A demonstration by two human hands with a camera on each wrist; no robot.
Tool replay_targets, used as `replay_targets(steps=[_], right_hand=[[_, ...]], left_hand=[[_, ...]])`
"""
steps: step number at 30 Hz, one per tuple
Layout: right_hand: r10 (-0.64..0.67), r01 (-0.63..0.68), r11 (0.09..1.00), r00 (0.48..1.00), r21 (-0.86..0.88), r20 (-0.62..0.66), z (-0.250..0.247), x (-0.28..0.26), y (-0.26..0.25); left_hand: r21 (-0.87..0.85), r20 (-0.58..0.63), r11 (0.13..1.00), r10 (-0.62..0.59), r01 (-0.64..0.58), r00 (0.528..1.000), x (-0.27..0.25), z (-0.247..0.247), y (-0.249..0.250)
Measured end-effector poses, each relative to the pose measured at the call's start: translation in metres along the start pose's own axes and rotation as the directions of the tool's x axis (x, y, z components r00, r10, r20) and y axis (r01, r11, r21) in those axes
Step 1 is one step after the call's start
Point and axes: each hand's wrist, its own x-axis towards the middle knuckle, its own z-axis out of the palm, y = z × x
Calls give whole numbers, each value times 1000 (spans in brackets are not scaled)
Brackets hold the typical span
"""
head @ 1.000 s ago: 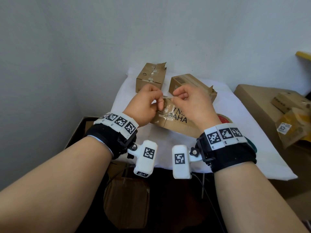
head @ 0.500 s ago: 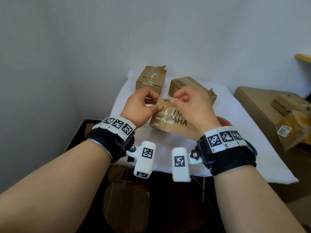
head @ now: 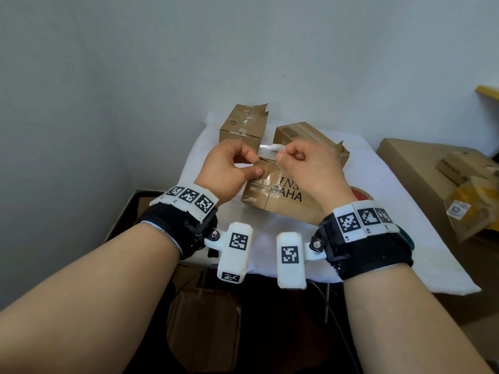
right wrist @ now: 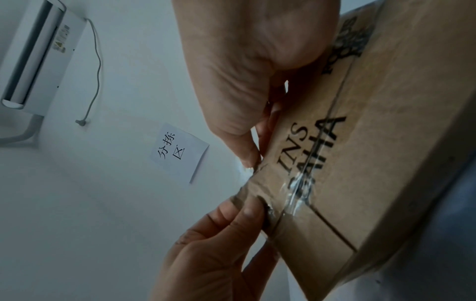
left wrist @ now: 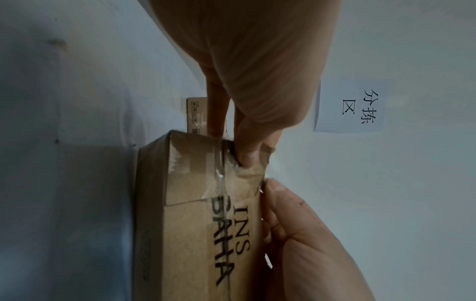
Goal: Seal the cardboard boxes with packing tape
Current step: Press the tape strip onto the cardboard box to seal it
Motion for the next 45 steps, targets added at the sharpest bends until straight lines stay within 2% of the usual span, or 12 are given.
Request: replay_targets(steps=[7, 11, 34, 38, 45], right_hand=[[3, -4, 1000, 1000, 24, 29, -1, 0, -2], [4, -5, 999, 999, 36, 44, -2, 1, -1], [28, -33, 996, 998, 84, 59, -1, 2, -1], [30, -35, 996, 998, 80, 62, -3, 1, -3], [47, -53, 994, 996, 91, 73, -3, 0, -3]], left_hand=[[-11, 27, 1000, -6, 7, 1000, -1, -3, 0], [38, 76, 998, 46, -49, 996, -2, -2, 1], [34, 116, 994, 103, -107, 988, -1, -2, 2], [75, 100, 993, 79, -87, 992, -2, 0, 4], [-28, -11, 1000, 0, -1, 1000, -3, 6, 4]])
